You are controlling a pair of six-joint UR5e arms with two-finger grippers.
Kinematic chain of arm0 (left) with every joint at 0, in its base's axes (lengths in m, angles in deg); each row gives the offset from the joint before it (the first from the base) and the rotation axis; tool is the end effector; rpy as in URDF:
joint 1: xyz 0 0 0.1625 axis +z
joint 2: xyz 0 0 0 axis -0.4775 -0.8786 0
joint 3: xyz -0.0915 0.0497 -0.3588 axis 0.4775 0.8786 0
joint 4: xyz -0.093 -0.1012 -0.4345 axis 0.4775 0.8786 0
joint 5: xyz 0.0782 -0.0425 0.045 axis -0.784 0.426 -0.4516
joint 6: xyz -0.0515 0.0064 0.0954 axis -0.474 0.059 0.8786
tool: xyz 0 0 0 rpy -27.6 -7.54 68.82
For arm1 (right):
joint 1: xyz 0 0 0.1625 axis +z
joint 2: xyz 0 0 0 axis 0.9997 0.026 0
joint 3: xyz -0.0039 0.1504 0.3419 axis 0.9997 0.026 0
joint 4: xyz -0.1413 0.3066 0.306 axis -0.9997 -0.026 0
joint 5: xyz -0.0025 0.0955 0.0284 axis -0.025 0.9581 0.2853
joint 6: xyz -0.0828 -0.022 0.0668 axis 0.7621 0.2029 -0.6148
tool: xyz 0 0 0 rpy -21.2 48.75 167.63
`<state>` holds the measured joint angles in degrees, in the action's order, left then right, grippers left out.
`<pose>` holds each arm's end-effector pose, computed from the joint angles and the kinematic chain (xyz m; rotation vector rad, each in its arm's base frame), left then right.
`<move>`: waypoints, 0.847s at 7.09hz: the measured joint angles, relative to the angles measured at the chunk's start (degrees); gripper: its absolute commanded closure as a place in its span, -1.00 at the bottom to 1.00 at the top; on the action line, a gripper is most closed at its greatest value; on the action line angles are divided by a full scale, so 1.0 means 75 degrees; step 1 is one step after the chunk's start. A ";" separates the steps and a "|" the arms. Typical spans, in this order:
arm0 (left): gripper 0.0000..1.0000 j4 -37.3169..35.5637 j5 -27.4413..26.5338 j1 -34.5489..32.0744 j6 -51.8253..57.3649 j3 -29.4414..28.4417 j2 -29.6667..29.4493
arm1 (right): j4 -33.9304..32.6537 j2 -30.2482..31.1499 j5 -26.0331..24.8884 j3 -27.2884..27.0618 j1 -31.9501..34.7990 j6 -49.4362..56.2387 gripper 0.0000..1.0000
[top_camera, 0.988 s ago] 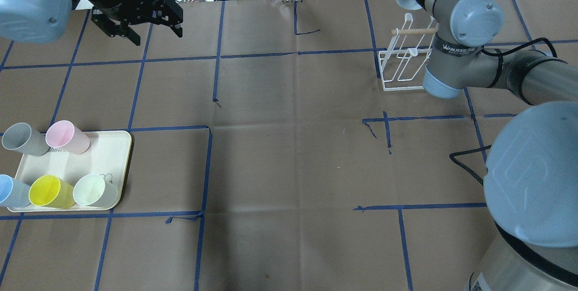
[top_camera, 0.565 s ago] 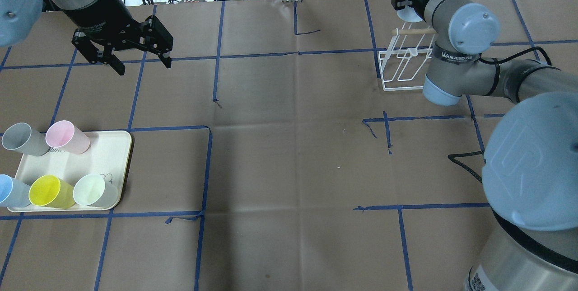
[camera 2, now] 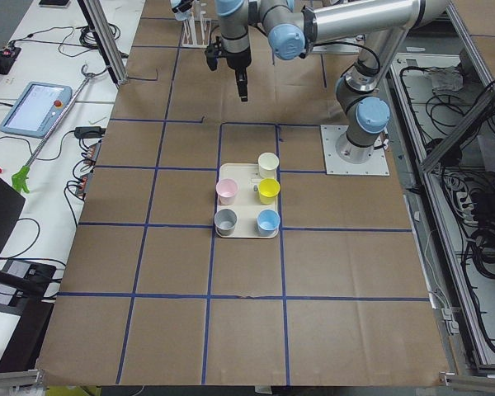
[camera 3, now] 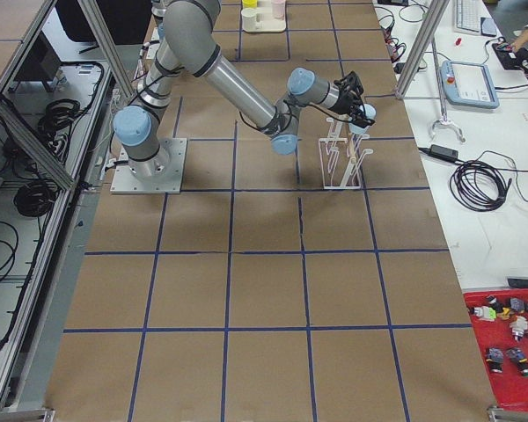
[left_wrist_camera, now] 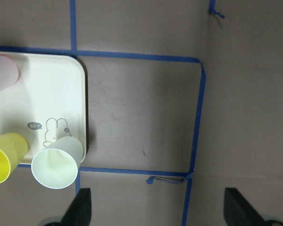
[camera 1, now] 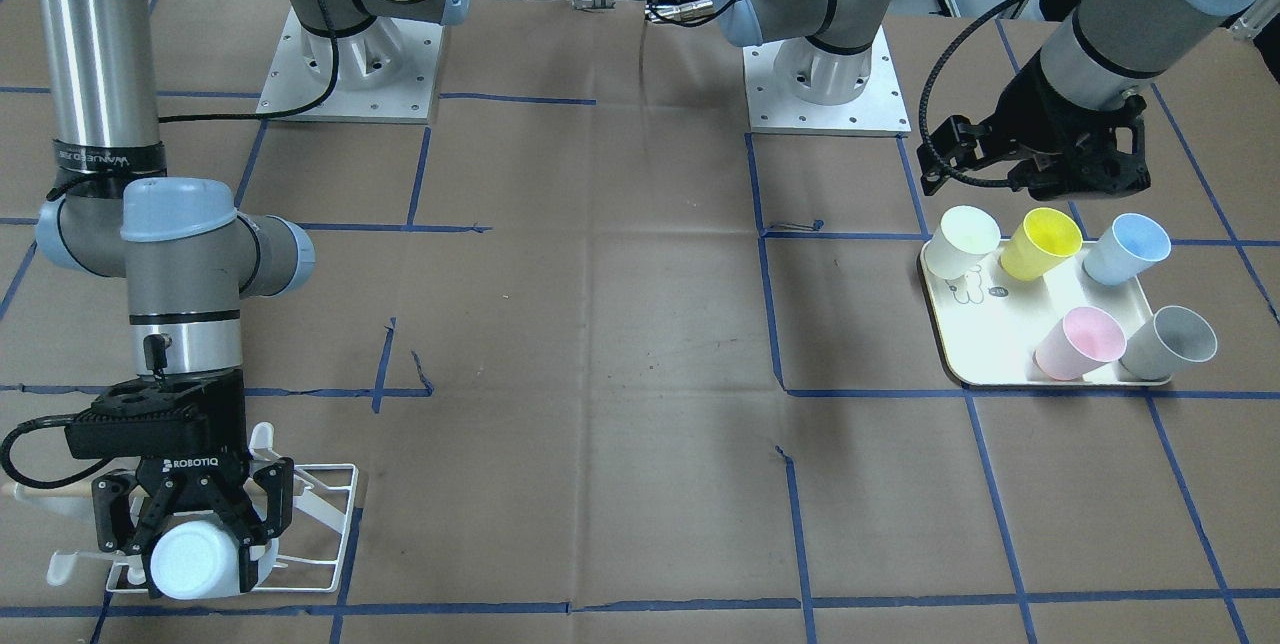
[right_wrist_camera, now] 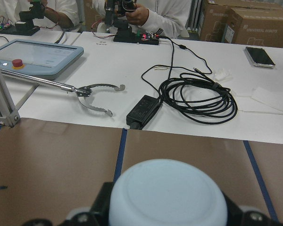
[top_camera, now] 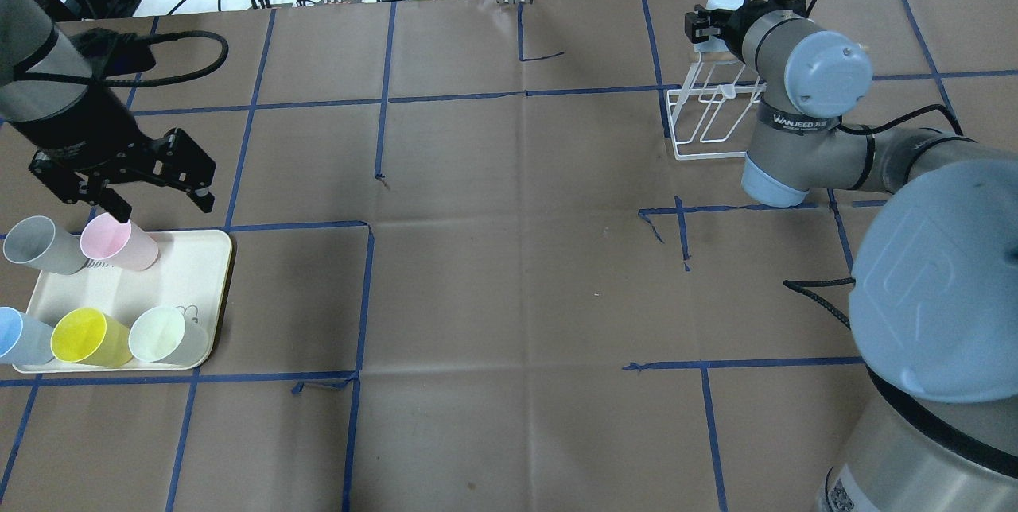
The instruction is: Transfer IKEA cup to right arm and place on rack
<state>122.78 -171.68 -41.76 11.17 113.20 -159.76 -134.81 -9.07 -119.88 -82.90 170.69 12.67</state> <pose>0.0420 -0.5028 0.3567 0.1451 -3.1121 -0.2455 0.0636 -0.6552 0.1873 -0.1650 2.7123 -1.5664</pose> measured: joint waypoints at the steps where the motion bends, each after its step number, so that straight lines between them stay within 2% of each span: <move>1: -0.93 -0.0227 -0.0018 0.0541 0.0544 0.0337 0.0086 | -0.0023 0.0038 0.0036 0.0025 0.0001 -0.0011 -0.99; 4: -0.92 -0.0726 -0.0027 0.1372 0.1571 0.1240 0.0417 | 0.0237 0.0248 -0.0027 0.0188 0.0021 0.0046 -1.00; 6: -0.92 -0.1289 -0.0228 0.1458 0.1949 0.1957 0.0653 | 0.1368 0.0876 -0.0023 0.0206 0.0046 -0.0049 -1.00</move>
<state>113.11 -173.39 -30.82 25.78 127.87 -154.87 -124.55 -2.50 -120.06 -81.35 171.03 12.30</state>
